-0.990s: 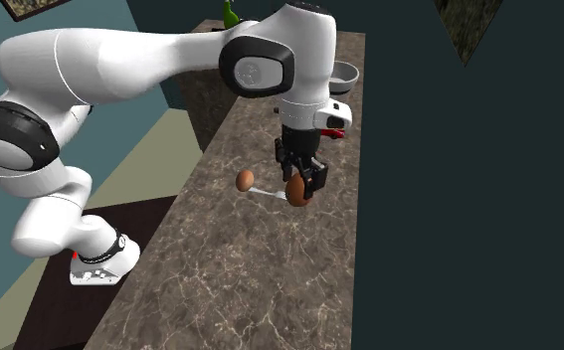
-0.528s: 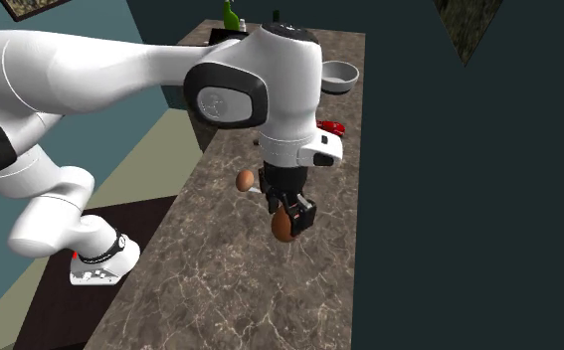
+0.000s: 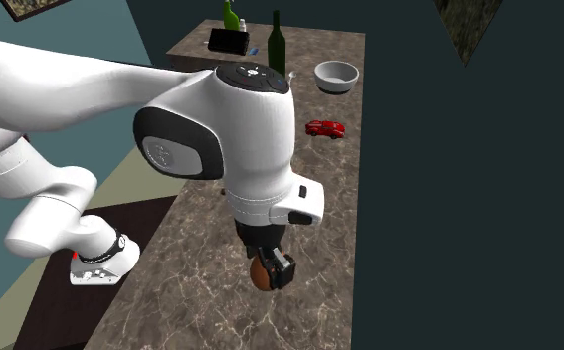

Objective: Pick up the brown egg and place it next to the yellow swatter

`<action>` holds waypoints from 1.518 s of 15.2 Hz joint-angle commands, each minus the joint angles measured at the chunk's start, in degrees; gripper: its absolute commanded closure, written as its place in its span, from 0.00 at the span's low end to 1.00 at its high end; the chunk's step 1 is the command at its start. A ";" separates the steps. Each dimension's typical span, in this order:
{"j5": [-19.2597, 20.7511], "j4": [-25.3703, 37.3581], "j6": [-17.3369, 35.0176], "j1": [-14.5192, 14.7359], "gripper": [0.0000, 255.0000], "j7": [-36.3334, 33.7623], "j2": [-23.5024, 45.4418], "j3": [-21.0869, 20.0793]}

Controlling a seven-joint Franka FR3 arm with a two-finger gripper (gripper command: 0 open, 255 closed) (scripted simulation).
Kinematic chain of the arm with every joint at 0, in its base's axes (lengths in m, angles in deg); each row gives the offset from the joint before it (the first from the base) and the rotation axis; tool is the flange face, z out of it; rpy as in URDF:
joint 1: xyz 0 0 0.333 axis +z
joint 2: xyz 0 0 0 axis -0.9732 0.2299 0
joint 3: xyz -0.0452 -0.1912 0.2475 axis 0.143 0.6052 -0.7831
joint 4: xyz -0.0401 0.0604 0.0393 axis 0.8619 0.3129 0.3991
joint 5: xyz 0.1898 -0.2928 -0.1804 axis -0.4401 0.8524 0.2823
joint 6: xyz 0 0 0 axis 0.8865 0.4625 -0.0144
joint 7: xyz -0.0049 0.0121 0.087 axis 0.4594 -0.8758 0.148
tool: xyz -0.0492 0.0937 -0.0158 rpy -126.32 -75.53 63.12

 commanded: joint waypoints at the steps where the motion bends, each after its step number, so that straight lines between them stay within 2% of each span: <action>1: -0.04 -1.14 1.41 -0.44 1.00 0.66 0.10 0.37; 23: 0.62 -17.19 17.94 -0.64 1.00 -2.01 0.79 0.53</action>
